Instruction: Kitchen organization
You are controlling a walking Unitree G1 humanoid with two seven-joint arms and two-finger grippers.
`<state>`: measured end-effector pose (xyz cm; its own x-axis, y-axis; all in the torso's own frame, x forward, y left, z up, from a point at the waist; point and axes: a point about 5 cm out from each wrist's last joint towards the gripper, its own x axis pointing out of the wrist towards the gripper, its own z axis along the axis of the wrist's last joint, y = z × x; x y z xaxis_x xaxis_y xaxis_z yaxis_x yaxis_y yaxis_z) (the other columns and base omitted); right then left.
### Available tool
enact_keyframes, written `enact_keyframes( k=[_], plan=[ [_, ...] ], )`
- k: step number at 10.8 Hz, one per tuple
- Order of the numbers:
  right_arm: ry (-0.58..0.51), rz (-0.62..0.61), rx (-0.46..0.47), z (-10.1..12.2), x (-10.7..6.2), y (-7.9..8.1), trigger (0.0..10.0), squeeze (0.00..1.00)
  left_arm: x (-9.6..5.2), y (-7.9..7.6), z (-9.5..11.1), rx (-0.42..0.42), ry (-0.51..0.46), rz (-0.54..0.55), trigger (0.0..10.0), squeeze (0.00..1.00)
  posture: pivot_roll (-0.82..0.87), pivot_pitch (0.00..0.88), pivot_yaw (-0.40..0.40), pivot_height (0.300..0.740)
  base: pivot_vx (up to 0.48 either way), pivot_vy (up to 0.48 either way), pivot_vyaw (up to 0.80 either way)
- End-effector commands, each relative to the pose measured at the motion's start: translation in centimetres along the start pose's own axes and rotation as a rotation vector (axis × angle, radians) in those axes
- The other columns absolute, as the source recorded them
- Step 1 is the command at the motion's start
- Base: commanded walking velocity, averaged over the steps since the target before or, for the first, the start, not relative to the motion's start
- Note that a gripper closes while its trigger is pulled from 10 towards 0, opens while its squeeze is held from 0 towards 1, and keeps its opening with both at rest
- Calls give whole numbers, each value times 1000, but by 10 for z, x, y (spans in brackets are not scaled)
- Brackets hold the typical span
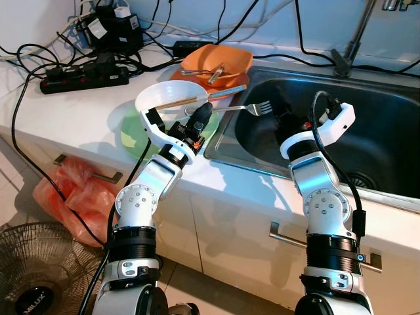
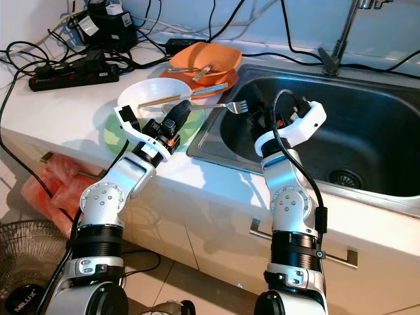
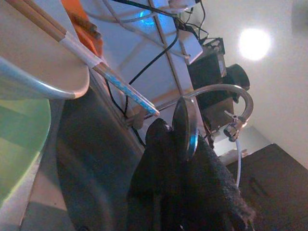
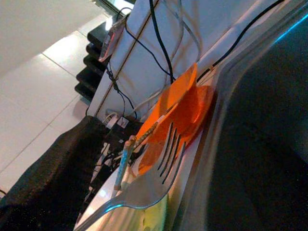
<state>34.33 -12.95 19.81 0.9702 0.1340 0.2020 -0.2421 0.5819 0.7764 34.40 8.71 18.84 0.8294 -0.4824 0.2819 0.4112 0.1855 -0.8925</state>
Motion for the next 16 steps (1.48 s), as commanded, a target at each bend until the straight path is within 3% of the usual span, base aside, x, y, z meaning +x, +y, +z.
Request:
enact_keyframes(
  k=[1, 2, 3, 5, 6, 7, 12, 13, 14, 15, 16],
  plan=[
    [24, 26, 14, -5, 2, 8, 10000, 631, 11, -14, -5, -20, 6, -59, 4235, 0, 35, 46, 88, 740, 0, 0, 0],
    [44, 53, 31, -12, 2, 14, 10000, 384, 12, -14, -9, -30, 19, -63, 4353, 0, 35, 46, 88, 740, 0, 0, 0],
    [60, 76, 53, -15, 3, 19, 10000, 20, 12, -12, -11, -36, 24, -59, 4353, 0, 31, 46, 91, 740, 0, 0, 0],
    [73, 85, 85, -19, 5, 21, 10000, 0, 13, -12, -12, -45, 28, -59, 4353, 0, 29, 47, 89, 740, 0, 0, 0],
    [75, 90, 99, -21, 5, 22, 3451, 0, 14, -12, -14, -48, 30, -61, 4353, 0, 30, 47, 89, 740, 0, 0, 0],
    [77, 95, 110, -22, 5, 24, 0, 0, 14, -13, -15, -51, 32, -62, 4353, 0, 30, 47, 89, 740, 0, 0, 0],
    [108, 96, 116, -30, 4, 22, 0, 0, 14, -11, -19, -63, 56, -63, 4980, 0, 31, 46, 90, 740, 0, 0, 0],
    [111, 94, 104, -30, 4, 22, 1333, 0, 15, -11, -19, -61, 58, -65, 5961, 0, 30, 46, 89, 740, 0, 0, 0],
    [109, 95, 97, -30, 4, 21, 6824, 0, 14, -11, -19, -59, 60, -65, 5843, 0, 30, 46, 90, 740, 0, 0, 0],
    [109, 95, 92, -30, 4, 21, 10000, 0, 14, -12, -20, -59, 69, -68, 5608, 0, 31, 45, 89, 740, 0, 0, 0],
    [109, 96, 91, -30, 4, 21, 10000, 0, 13, -14, -24, -60, 91, -78, 5608, 0, 33, 45, 89, 740, 0, 0, 0]
  ],
)
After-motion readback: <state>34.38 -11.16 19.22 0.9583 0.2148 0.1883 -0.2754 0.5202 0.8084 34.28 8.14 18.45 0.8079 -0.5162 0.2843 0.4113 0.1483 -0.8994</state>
